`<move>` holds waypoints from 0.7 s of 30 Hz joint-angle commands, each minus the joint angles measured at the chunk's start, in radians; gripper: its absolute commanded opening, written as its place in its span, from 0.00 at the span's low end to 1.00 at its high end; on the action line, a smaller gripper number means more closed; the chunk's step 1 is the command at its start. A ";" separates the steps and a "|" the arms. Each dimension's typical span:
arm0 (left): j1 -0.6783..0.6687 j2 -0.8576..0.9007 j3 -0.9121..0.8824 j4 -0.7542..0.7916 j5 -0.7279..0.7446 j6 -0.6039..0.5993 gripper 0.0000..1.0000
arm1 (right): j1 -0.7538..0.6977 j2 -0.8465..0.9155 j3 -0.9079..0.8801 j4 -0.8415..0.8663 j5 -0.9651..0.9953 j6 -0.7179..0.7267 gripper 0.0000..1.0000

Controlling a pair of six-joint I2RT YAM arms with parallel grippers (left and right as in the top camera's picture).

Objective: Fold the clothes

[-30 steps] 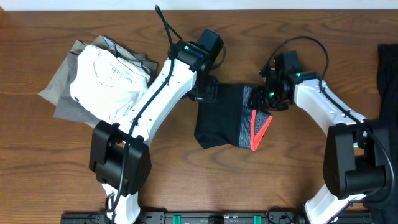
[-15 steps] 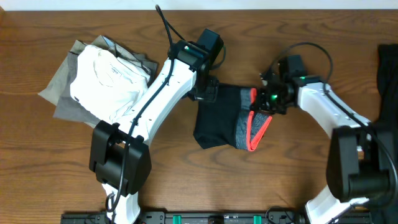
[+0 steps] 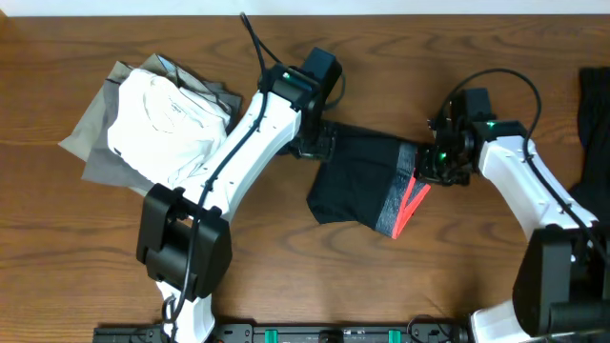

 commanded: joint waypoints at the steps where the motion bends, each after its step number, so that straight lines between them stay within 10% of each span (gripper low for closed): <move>1: -0.009 -0.007 -0.101 0.052 0.100 0.013 0.71 | -0.002 0.015 -0.010 0.007 -0.021 0.000 0.14; 9: -0.046 -0.007 -0.362 0.331 0.178 0.013 0.72 | -0.001 0.016 -0.013 -0.035 -0.153 -0.035 0.56; 21: -0.048 -0.007 -0.401 0.334 0.175 0.014 0.12 | 0.036 0.021 -0.191 0.223 -0.222 0.100 0.10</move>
